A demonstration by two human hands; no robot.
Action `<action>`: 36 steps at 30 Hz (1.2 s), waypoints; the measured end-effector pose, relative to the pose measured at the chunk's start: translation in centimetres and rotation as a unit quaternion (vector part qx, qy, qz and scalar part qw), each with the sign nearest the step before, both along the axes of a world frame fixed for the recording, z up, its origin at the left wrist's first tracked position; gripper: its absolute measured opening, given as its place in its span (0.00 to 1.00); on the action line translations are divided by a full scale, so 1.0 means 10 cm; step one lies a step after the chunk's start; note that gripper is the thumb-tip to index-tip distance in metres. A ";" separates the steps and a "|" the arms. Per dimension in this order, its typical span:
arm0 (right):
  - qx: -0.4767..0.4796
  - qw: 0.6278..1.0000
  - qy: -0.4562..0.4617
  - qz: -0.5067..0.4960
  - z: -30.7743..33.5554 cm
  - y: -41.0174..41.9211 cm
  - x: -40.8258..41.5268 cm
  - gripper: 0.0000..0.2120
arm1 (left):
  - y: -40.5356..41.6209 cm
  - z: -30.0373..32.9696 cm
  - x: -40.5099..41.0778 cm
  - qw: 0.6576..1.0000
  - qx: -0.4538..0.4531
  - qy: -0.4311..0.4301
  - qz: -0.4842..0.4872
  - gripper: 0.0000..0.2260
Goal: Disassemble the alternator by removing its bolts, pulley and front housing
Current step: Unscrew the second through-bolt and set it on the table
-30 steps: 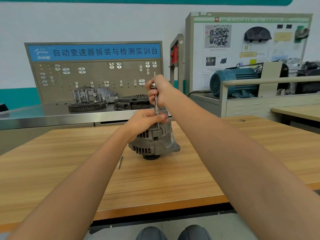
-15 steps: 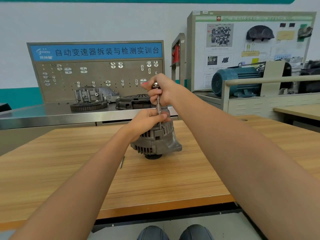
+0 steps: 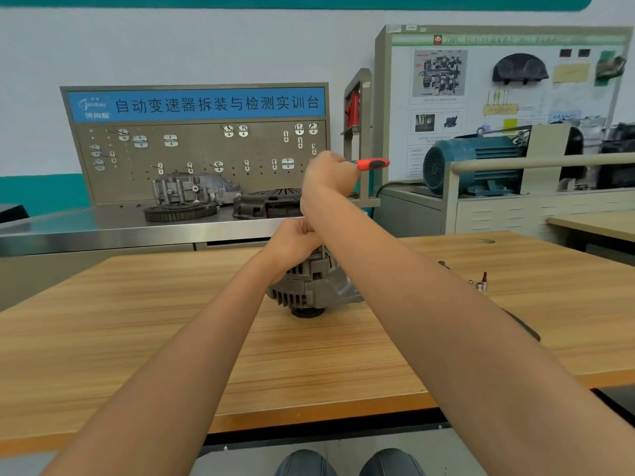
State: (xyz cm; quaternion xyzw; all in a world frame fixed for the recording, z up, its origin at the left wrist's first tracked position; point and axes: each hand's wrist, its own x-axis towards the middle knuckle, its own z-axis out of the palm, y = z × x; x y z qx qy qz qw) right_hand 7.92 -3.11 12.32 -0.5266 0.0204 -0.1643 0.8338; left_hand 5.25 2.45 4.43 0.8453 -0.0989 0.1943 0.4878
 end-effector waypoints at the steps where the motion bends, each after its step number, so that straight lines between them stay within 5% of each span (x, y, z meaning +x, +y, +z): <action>1: -0.010 1.000 0.006 0.016 0.00 -0.01 0.00 0.11 | 0.00 0.00 0.00 1.000 -0.004 0.004 -0.005 0.12; 7: -0.026 0.972 0.049 0.226 0.06 -0.14 -0.01 0.08 | 0.01 0.02 0.01 0.998 -0.011 0.051 -0.032 0.06; 13: -0.095 0.883 0.072 0.453 0.08 -0.30 0.09 0.14 | -0.02 0.06 0.00 0.995 -0.039 0.080 -0.048 0.12; 19: -0.077 0.835 0.086 0.538 0.09 -0.39 0.17 0.18 | 0.03 0.02 0.01 0.995 -0.040 0.071 -0.061 0.07; 23: -0.059 0.894 0.063 0.439 0.07 -0.30 0.09 0.15 | 0.03 -0.02 0.00 0.996 -0.058 0.046 -0.052 0.07; 27: 0.030 0.987 0.020 0.155 0.00 -0.11 -0.03 0.07 | -0.05 -0.04 -0.03 0.999 -0.036 -0.007 -0.006 0.09; 30: 0.083 0.994 -0.031 0.058 -0.07 -0.04 -0.07 0.05 | -0.13 -0.10 -0.02 0.995 -0.032 -0.045 0.084 0.19; 36: 0.001 0.997 -0.073 0.022 -0.14 0.08 -0.08 0.13 | -0.23 -0.28 0.07 0.970 0.009 -0.093 0.225 0.17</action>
